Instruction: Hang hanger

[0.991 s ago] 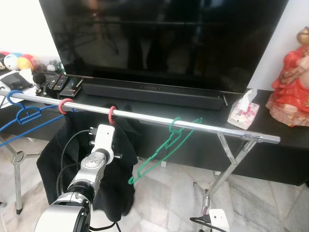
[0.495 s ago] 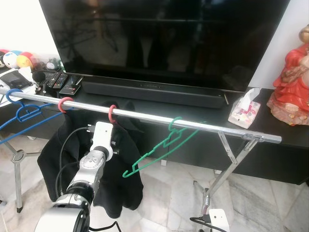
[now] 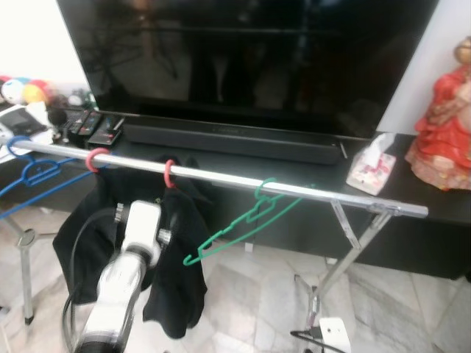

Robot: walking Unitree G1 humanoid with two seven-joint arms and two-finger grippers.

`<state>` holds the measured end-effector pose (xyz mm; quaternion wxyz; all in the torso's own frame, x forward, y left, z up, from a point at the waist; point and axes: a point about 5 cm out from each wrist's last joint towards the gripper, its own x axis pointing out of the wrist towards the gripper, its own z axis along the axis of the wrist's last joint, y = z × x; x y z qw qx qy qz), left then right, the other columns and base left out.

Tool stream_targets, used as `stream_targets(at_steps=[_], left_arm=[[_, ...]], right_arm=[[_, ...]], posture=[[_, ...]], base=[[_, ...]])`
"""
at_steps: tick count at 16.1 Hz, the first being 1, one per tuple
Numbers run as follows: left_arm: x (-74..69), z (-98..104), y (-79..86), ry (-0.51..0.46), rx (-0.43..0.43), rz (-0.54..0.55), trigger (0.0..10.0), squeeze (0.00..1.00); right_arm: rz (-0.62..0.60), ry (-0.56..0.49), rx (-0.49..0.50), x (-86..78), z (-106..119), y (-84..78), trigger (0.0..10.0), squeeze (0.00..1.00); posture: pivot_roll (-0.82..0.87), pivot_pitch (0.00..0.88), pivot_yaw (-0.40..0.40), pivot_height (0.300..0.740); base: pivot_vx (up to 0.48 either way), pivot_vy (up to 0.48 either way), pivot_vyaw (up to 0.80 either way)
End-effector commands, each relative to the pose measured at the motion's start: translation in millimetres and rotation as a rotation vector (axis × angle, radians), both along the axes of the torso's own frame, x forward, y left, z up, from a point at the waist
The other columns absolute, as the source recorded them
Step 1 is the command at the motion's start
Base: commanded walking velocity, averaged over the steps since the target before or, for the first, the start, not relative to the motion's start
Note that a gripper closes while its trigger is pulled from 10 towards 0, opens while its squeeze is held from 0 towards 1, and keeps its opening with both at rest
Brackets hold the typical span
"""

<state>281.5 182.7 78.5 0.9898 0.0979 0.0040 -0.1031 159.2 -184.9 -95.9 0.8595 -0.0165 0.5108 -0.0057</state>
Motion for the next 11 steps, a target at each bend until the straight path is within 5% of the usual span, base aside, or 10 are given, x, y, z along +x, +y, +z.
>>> stream_targets(at_steps=[1,5,6,8,11], left_arm=[[-8.1,0,0.1,0.024,0.031,-0.022,10.0,1.0],[-49.7,-55,38.8,0.329,0.186,0.125,10.0,1.0],[-57.3,-70,46.0,0.431,0.204,0.171,10.0,0.0],[-64.7,-96,48.0,0.578,0.193,0.23,10.0,0.0],[-61.0,-124,28.1,0.726,0.19,0.194,10.0,0.0]], right_arm=[[-0.015,0.003,0.001,-1.3,0,-1.0,10.0,0.0],[-0.023,0.002,0.001,-0.7,0,-1.3,10.0,0.0],[-0.021,0.004,0.0,-0.6,0,-1.4,10.0,0.0],[-0.013,0.011,-0.004,-0.8,0,-1.0,10.0,0.0],[-0.021,0.011,0.001,-1.1,-1,-0.4,10.0,0.0]], posture=[[-0.09,0.0,-0.009,0.727],[-0.08,0.0,-0.005,0.727],[-0.08,0.0,-0.006,0.727],[-0.08,0.0,-0.01,0.727],[-0.09,0.0,-0.009,0.727]], base=[[0.0,0.0,0.0],[0.0,0.0,0.0],[0.0,0.0,0.0],[0.0,0.0,0.0],[0.0,0.0,0.0]])
